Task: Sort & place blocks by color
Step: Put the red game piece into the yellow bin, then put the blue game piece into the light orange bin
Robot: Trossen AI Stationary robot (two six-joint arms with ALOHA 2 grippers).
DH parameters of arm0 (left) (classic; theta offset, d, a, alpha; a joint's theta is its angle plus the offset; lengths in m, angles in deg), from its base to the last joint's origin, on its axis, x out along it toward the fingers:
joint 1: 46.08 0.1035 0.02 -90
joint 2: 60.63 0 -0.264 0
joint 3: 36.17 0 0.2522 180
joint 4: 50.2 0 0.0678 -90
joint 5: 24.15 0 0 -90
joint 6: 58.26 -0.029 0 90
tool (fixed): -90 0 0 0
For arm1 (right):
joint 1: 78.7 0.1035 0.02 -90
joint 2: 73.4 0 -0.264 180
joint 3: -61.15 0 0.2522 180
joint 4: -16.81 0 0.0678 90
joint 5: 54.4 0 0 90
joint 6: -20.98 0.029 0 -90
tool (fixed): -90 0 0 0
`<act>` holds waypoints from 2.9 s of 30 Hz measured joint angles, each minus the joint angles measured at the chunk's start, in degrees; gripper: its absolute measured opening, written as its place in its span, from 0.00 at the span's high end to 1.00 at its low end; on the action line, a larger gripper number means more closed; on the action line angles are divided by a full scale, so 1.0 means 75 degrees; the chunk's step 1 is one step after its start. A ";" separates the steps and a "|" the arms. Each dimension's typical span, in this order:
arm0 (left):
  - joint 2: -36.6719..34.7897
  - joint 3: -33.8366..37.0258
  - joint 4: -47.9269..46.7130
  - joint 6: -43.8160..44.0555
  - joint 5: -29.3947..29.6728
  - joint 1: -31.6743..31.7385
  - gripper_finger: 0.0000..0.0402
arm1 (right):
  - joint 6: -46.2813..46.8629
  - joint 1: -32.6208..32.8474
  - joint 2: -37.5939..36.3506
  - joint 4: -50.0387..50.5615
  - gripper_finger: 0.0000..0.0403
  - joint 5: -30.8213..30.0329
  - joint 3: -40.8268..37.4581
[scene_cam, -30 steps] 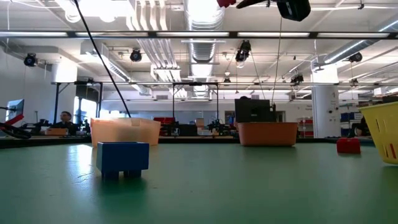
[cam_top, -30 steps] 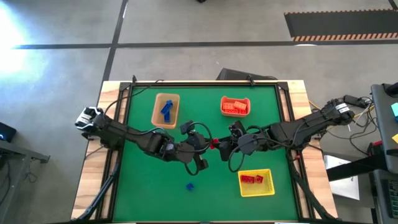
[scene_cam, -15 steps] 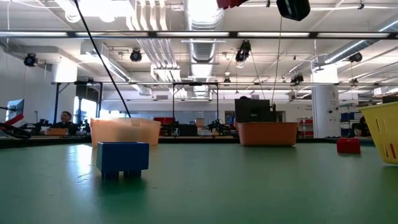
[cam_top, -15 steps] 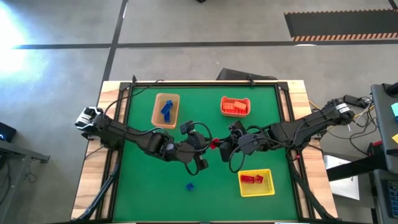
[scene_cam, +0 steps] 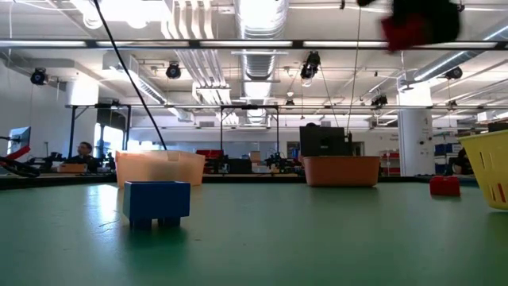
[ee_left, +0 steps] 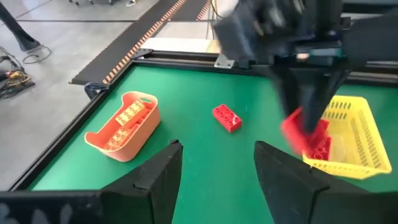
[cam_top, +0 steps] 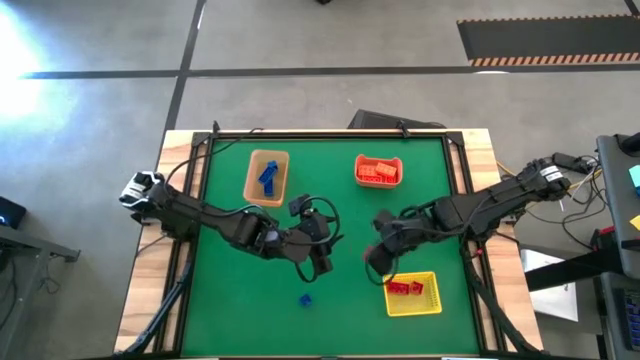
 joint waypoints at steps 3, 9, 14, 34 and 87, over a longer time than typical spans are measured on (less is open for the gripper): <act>0.0000 0.0000 -0.0135 -0.0001 -0.0225 0.0004 0.54 | 0.0011 0.0359 0.0265 0.1284 0.84 0.1152 0.0003; -0.0006 -0.0006 -0.0717 0.0143 -0.0434 -0.0002 0.54 | -0.0123 0.1184 0.1011 0.2055 0.84 0.2121 -0.0026; -0.0009 -0.0006 -0.1548 0.0789 -0.0684 -0.0002 0.54 | -0.0195 0.1649 0.1684 0.2052 0.82 0.2112 -0.0032; -0.0012 0.0617 -0.3119 0.2726 -0.2828 -0.0593 0.54 | 0.0119 0.1705 0.1333 0.2043 0.54 0.1649 -0.0031; 0.1871 0.2684 0.0648 0.5128 -0.2329 -0.1934 0.37 | 0.1478 0.1699 0.0334 0.1472 0.54 -0.1669 -0.0024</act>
